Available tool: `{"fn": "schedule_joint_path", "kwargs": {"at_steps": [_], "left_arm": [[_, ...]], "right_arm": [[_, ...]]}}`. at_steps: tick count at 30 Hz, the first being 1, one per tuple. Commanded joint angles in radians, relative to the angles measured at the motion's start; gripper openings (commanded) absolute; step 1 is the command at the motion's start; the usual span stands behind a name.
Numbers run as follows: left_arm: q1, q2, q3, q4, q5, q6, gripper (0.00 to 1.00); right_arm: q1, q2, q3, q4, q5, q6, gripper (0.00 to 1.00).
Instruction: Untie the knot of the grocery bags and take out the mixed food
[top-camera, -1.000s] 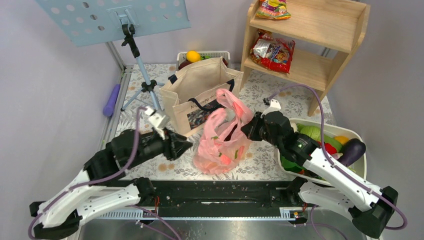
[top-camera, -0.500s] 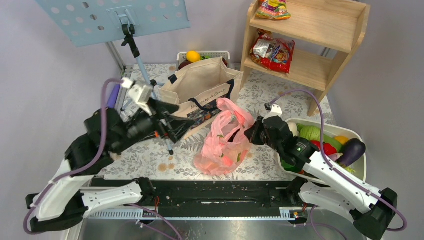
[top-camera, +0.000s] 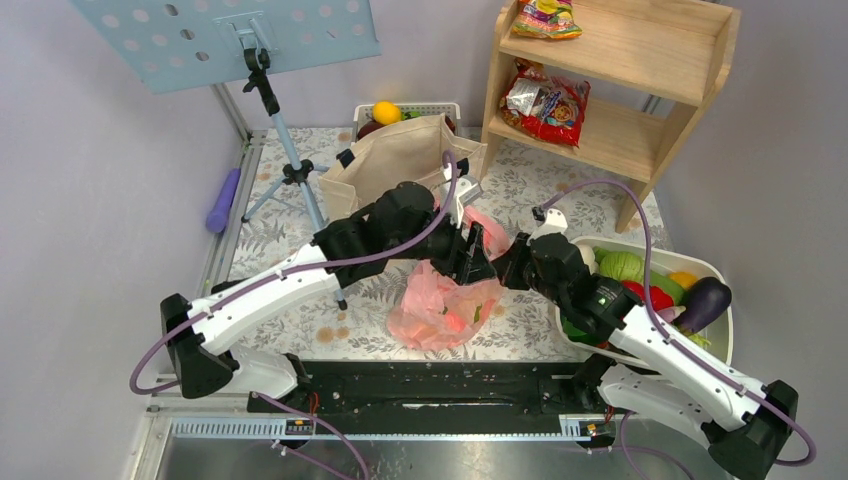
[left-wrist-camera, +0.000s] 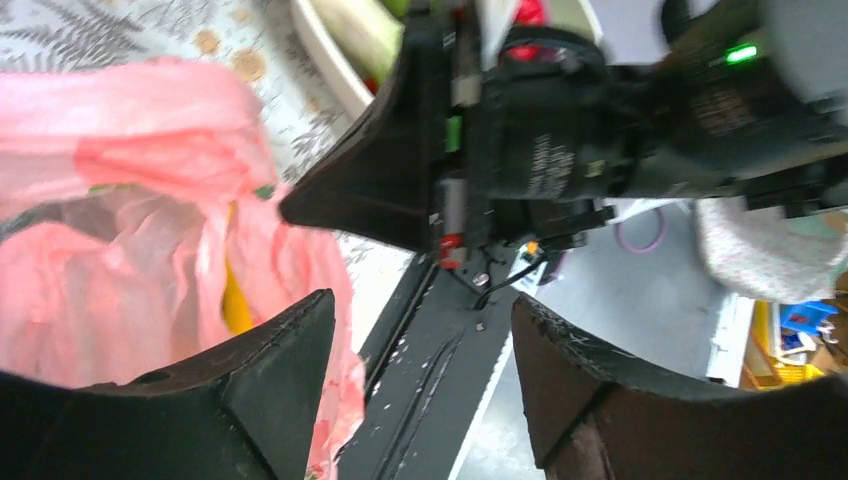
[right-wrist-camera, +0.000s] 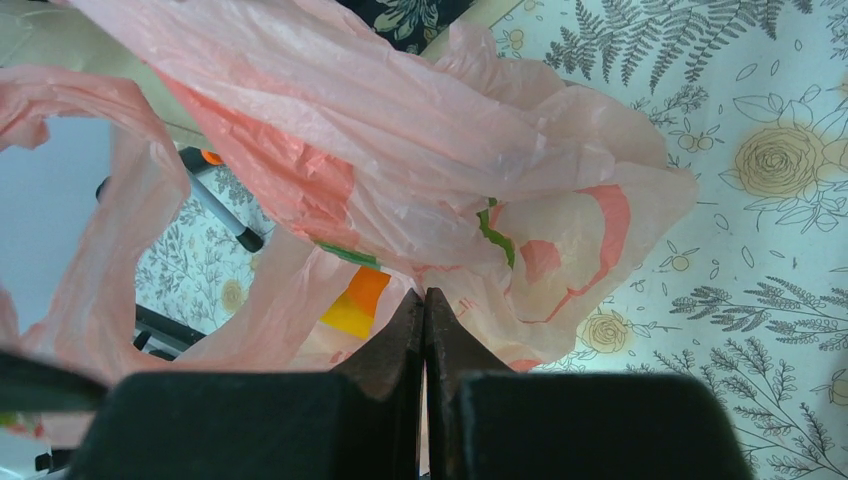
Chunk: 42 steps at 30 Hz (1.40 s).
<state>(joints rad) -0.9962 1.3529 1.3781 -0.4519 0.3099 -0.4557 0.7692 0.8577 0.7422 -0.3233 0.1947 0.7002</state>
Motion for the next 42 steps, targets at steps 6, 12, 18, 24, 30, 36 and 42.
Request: {"fn": "schedule_joint_path", "kwargs": {"at_steps": [6,12,18,24,30,36,42], "left_arm": [[0.001,0.033,-0.093,-0.064,-0.295,0.130,0.60],[0.011,0.053,-0.116,-0.046,-0.461,0.171,0.60],[0.029,0.109,-0.079,-0.015,-0.400,0.145,0.58],[0.031,0.092,-0.071,0.073,-0.319,0.098,0.58],[0.046,0.149,-0.056,0.086,-0.343,0.108,0.57],[0.046,0.220,-0.060,0.065,-0.284,0.103,0.57],[0.047,0.271,-0.048,0.023,-0.267,0.113,0.56]], "right_arm": [[-0.005,-0.042,0.008,0.029,0.038,-0.016,0.00],[-0.004,-0.053,-0.012,0.028,0.032,-0.011,0.00],[-0.004,-0.068,-0.031,0.027,0.025,-0.009,0.00],[-0.004,-0.072,-0.040,0.028,0.024,-0.008,0.00],[-0.004,-0.057,-0.036,0.027,0.010,-0.005,0.00],[-0.004,-0.062,-0.042,0.028,0.018,-0.004,0.00],[-0.004,-0.081,-0.055,0.055,0.014,-0.004,0.00]]}}
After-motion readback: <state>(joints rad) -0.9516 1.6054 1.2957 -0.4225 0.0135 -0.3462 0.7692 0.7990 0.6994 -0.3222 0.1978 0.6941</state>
